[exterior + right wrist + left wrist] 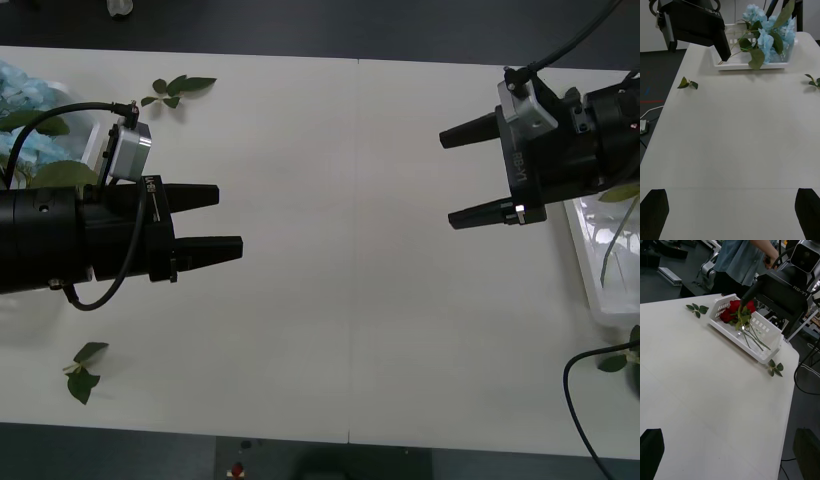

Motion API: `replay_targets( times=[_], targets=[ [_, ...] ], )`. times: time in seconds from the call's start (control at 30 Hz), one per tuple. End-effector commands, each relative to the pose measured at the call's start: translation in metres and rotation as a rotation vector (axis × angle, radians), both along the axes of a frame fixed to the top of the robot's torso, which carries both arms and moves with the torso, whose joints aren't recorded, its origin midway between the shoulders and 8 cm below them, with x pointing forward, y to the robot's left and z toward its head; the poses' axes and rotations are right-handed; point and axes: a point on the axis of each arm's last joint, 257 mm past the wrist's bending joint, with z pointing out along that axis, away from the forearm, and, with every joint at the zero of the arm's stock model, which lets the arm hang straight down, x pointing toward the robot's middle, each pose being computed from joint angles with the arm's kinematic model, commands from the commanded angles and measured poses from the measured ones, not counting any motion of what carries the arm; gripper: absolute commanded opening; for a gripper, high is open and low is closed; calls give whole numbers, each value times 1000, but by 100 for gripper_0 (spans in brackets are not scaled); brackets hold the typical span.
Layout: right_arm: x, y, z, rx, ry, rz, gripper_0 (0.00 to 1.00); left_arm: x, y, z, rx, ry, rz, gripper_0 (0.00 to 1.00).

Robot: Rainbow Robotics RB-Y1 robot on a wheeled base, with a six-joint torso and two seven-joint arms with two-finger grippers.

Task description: Put the red flowers into the right box and the blue flowers into the left box

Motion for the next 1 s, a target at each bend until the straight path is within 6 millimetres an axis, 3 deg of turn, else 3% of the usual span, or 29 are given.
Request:
replay_targets(
  times=[0.03, 0.3, 0.57, 1.0],
  targets=[
    [-5, 7, 1, -14, 25, 8, 98, -6, -6, 11, 16, -51, -35, 100],
    [-4, 7, -10, -35, 147, -62, 98, -6, -6, 11, 16, -51, -35, 100],
    [14, 3, -17, -61, 146, -145, 98, -6, -6, 11, 16, -51, -35, 100],
    [19, -14, -23, -94, 154, -193, 98, -6, -6, 11, 16, -51, -35, 100]
  ],
)
